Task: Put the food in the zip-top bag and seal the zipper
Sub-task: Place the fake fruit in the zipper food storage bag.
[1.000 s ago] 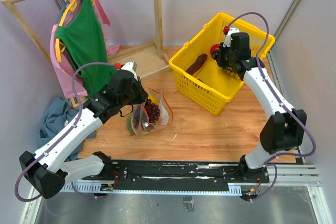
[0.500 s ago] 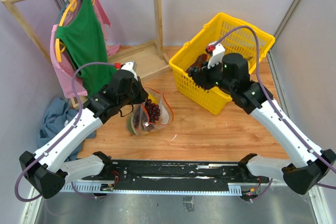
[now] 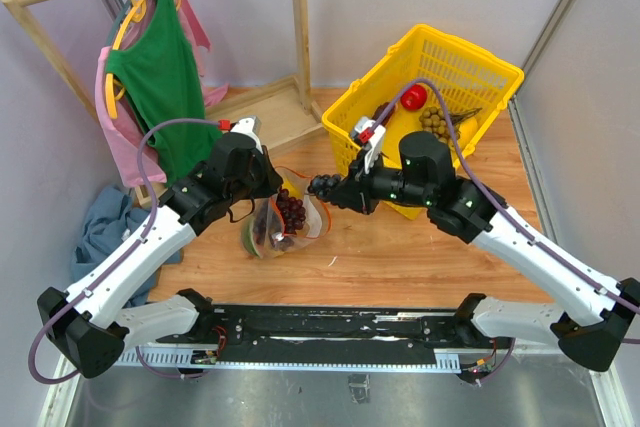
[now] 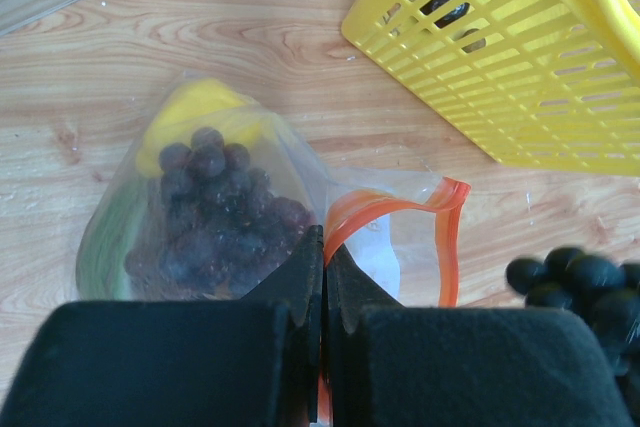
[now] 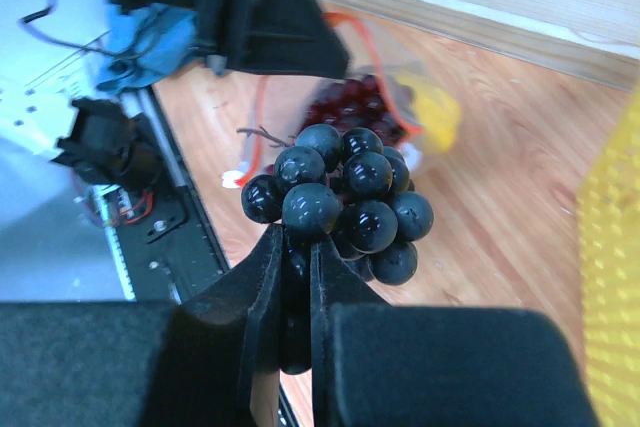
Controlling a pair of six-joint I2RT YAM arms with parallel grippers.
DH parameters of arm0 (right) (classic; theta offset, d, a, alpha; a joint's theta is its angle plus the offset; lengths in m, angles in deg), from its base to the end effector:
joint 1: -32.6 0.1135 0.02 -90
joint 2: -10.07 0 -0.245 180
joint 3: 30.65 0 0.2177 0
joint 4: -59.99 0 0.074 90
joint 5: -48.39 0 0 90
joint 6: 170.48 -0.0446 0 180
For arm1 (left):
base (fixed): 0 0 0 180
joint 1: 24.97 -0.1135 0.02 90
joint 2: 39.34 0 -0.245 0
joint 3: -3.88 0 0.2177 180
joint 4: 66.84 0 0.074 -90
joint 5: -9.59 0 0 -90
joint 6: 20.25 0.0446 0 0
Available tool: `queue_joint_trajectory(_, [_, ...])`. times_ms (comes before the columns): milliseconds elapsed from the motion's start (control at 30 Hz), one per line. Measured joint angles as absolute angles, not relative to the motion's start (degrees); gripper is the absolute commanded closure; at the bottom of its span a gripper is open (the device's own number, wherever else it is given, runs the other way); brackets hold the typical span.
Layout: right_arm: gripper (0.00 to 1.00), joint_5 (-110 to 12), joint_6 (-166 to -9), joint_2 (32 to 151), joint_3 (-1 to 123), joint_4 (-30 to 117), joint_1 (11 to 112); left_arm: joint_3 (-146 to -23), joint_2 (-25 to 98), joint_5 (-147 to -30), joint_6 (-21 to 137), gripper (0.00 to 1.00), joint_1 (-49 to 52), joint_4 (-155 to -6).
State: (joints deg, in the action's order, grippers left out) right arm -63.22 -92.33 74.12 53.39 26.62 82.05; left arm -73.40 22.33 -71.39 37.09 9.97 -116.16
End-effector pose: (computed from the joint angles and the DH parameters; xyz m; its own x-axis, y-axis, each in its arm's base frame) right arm 0.1369 0.1852 0.3815 -0.3401 -0.1039 -0.9346 -0.8884 0.3612 0.2832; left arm 0.1775 -0.1155 0.3222 -0.6306 -0.2096 -0.7473 0.1407 0.9160 -0.3757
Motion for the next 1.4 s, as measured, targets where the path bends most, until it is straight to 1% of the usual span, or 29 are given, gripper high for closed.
queue_joint_trajectory(200, [0.99,-65.5,-93.3,77.6,51.3,33.4,83.8,-73.4,22.3,-72.6,36.8,1.00,10.0,-116.1])
queue_joint_trajectory(433, [0.99,-65.0,-95.3,86.4,48.6,41.6,83.8,-73.4,22.3,-74.6,36.5,1.00,10.0,-116.1])
queue_joint_trajectory(567, [0.99,-62.0,-95.6,90.5,46.8,45.8,83.8,-73.2,22.3,-76.3,36.3,1.00,10.0,-115.9])
queue_joint_trajectory(767, [0.99,-52.8,-95.7,93.1,44.4,52.0,84.1,-73.2,22.2,-78.5,36.1,1.00,10.0,-115.9])
queue_joint_trajectory(800, [0.97,-51.5,-95.7,93.5,44.4,53.2,84.3,-73.2,22.2,-78.8,36.1,1.00,10.0,-115.9])
queue_joint_trajectory(933, [0.75,-46.7,-95.2,95.7,44.3,57.7,85.8,-73.2,22.0,-79.9,35.8,1.00,9.9,-115.9])
queue_joint_trajectory(1000, [0.56,-45.8,-94.9,97.1,44.3,58.7,86.3,-73.2,22.0,-80.4,35.5,1.00,9.9,-115.8])
queue_joint_trajectory(1067, [0.47,-45.6,-94.3,98.3,44.5,58.5,86.5,-72.9,22.0,-80.6,35.2,1.00,9.9,-115.5])
queue_joint_trajectory(1167, [0.40,-45.9,-93.8,98.2,44.6,56.9,86.6,-71.8,21.6,-80.7,34.6,1.00,9.8,-114.6])
queue_joint_trajectory(1267, [0.39,-46.3,-93.2,96.2,44.6,54.0,86.6,-70.8,20.9,-80.5,34.1,1.00,9.8,-114.2])
queue_joint_trajectory(1400, [0.38,-46.5,-91.8,90.6,44.6,48.4,86.6,-70.5,20.0,-80.3,33.7,1.00,9.8,-114.2])
